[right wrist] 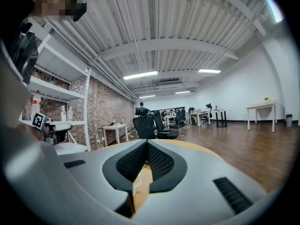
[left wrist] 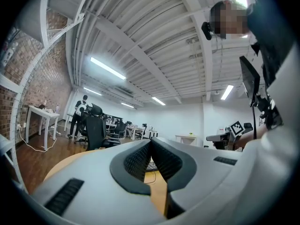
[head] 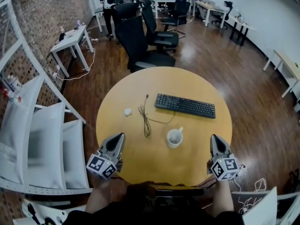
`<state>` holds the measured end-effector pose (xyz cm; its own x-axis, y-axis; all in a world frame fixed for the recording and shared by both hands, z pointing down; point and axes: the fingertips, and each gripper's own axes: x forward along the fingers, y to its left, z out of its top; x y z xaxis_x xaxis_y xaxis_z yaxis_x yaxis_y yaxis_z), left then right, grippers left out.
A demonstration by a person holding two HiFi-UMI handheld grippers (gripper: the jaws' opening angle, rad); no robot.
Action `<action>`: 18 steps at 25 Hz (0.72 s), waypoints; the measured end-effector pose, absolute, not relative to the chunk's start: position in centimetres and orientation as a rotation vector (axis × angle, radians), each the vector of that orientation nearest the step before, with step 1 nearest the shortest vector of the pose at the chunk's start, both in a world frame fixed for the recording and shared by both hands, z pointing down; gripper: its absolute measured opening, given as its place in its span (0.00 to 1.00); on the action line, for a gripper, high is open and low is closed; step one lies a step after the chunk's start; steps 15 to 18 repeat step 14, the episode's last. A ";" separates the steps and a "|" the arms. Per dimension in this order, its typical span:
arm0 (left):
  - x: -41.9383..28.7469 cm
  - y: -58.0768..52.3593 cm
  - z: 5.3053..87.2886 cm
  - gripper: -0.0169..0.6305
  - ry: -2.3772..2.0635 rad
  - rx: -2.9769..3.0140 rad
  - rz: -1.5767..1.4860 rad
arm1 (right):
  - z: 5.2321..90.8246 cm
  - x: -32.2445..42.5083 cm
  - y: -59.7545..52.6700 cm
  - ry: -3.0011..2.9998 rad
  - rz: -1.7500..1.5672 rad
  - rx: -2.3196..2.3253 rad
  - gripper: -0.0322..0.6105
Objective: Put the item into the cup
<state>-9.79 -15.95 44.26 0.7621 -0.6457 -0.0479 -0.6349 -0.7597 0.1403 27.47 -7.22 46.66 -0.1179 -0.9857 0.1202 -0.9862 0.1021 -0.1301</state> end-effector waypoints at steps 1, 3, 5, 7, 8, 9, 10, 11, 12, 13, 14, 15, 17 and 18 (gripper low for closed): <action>-9.8 -16.0 44.3 0.02 -1.036 2.840 -0.139 | 46.7 27.4 -7.2 -2.335 0.279 2.082 0.06; -9.9 -15.9 44.4 0.02 -1.039 2.840 -0.136 | 46.7 27.3 -7.1 -2.338 0.278 2.076 0.06; -10.0 -15.7 44.5 0.02 -1.045 2.836 -0.136 | 46.7 27.3 -7.1 -2.336 0.280 2.071 0.06; -10.1 -15.6 44.5 0.02 -1.056 2.829 -0.136 | 46.7 27.3 -7.1 -2.337 0.285 2.062 0.06; -10.2 -15.5 44.5 0.02 -1.061 2.825 -0.135 | 46.7 27.2 -7.2 -2.338 0.286 2.057 0.06; -10.3 -15.4 44.5 0.02 -1.066 2.821 -0.135 | 46.7 27.1 -7.2 -2.338 0.286 2.054 0.06; -10.5 -15.3 44.6 0.02 -1.070 2.818 -0.136 | 46.7 27.0 -7.3 -2.338 0.286 2.051 0.06; -10.6 -15.3 44.7 0.02 -1.074 2.815 -0.137 | 46.8 26.9 -7.3 -2.340 0.287 2.048 0.06; -10.8 -15.2 44.8 0.02 -1.077 2.813 -0.138 | 46.9 26.8 -7.3 -2.345 0.289 2.044 0.06; -10.9 -15.2 44.8 0.02 -1.080 2.811 -0.138 | 47.0 26.6 -7.3 -2.351 0.292 2.039 0.06; -11.1 -15.1 44.9 0.02 -1.083 2.808 -0.138 | 47.1 26.5 -7.4 -2.358 0.294 2.035 0.06; -11.1 -15.1 44.9 0.02 -1.083 2.808 -0.138 | 47.1 26.5 -7.4 -2.358 0.294 2.035 0.06; -11.1 -15.1 44.9 0.02 -1.083 2.808 -0.138 | 47.1 26.5 -7.4 -2.358 0.294 2.035 0.06; -11.1 -15.1 44.9 0.02 -1.083 2.808 -0.138 | 47.1 26.5 -7.4 -2.358 0.294 2.035 0.06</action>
